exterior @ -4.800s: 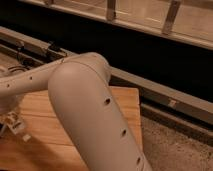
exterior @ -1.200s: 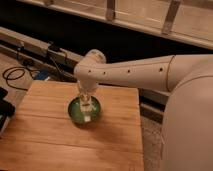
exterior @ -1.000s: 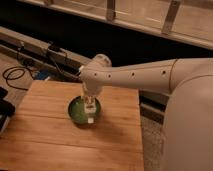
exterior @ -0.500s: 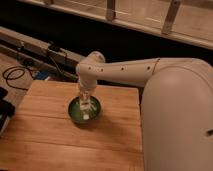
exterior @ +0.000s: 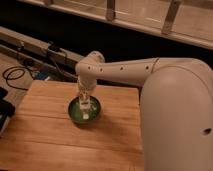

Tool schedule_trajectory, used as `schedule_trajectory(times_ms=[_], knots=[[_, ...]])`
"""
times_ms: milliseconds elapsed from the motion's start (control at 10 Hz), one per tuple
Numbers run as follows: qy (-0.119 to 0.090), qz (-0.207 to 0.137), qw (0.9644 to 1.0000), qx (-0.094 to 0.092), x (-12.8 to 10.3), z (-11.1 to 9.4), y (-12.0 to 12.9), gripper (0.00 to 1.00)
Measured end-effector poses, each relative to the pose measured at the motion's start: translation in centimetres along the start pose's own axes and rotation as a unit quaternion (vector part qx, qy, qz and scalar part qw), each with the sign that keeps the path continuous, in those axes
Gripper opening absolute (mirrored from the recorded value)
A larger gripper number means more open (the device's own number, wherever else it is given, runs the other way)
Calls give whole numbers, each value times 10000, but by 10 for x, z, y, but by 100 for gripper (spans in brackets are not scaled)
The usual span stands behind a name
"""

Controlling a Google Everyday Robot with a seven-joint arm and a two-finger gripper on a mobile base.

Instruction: Place the bottle in the ceramic bowl

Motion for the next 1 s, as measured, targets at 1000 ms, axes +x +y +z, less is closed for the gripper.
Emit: schedule_trajectory(times_ms=[1000], knots=[[-1, 1, 10000, -1, 0, 0, 0, 80]])
